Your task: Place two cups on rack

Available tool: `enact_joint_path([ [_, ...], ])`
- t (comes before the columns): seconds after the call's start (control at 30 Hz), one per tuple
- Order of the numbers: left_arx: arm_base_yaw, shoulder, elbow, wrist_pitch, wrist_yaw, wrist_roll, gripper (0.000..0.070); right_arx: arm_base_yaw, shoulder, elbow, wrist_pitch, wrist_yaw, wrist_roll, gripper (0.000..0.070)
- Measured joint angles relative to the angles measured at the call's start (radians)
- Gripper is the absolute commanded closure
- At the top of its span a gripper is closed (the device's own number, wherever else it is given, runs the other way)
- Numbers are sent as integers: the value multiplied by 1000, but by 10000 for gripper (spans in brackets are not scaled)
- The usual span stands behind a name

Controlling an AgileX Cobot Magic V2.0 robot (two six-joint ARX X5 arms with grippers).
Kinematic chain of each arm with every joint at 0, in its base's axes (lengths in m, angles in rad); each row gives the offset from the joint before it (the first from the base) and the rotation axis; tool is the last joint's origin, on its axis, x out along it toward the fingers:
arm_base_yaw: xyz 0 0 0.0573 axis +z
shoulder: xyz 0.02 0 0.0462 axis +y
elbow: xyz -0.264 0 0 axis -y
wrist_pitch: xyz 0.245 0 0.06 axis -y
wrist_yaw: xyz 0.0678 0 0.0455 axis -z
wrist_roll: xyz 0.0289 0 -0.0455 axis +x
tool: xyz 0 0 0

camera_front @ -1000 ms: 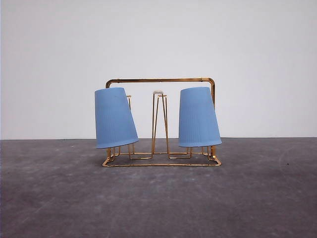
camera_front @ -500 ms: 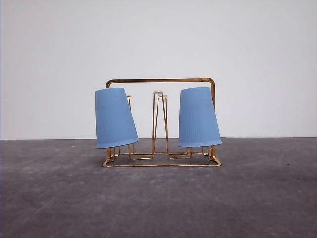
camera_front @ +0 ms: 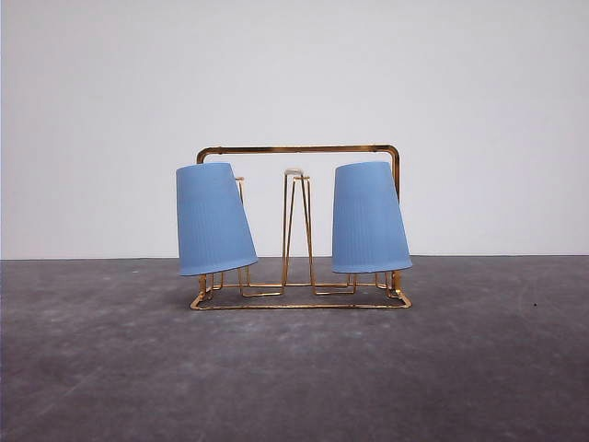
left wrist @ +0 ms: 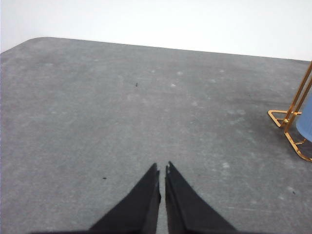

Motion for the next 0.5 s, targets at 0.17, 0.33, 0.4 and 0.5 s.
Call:
enact_joint_path([
  [0.17,0,0,0,0,-1,0,700,-15,1,-5,0,10,-1,684],
  [0.33,0,0,0,0,-1,0,700,-22,1,-6,8,17,0,684],
  [0.4,0,0,0,0,-1,0,700,-22,1,-8,13,17,0,684],
  [0.5,0,0,0,0,-1,0,700,-22,1,-8,15,17,0,684],
])
